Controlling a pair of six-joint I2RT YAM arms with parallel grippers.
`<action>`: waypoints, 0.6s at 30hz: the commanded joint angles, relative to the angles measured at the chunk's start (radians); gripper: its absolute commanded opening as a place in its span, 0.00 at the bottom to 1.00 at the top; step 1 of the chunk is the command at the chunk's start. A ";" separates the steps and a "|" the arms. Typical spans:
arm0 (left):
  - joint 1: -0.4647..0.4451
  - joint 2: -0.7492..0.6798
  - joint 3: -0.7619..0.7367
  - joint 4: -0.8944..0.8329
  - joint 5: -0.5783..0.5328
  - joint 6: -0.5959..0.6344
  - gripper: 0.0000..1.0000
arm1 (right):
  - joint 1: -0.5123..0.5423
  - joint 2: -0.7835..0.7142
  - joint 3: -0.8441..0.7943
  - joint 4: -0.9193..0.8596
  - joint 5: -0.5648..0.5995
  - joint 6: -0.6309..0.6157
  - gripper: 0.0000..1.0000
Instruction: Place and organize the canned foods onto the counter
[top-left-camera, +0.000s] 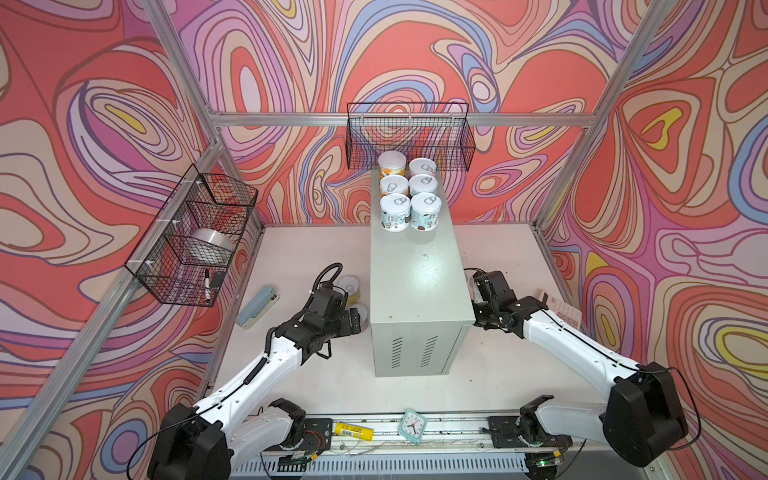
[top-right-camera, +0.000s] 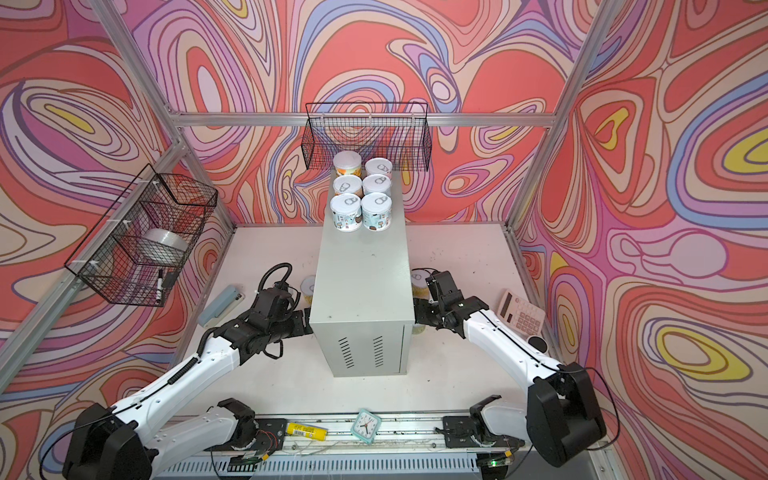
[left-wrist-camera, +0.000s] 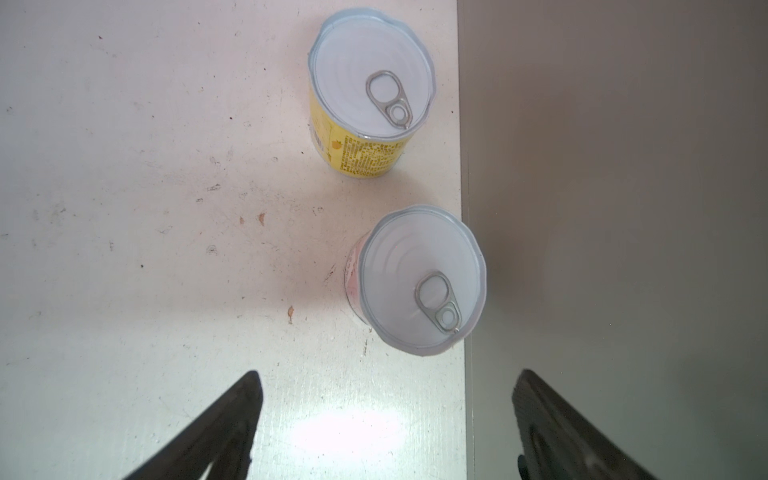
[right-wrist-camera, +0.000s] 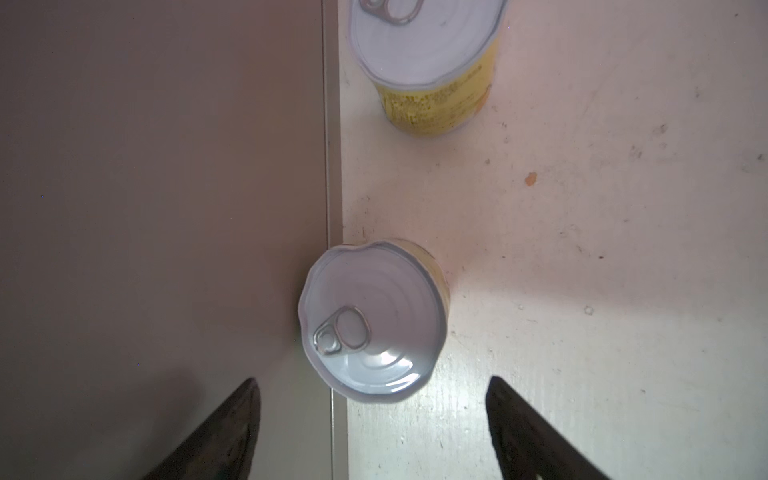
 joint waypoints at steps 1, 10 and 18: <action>-0.003 0.010 0.023 0.020 -0.007 0.002 0.95 | 0.000 0.005 -0.024 -0.001 -0.014 -0.019 0.87; -0.003 0.032 0.041 0.020 -0.013 0.011 0.94 | 0.000 0.040 -0.038 0.016 -0.048 -0.043 0.87; -0.003 0.050 0.039 0.036 -0.009 0.012 0.94 | 0.005 0.102 -0.008 0.036 -0.039 -0.062 0.87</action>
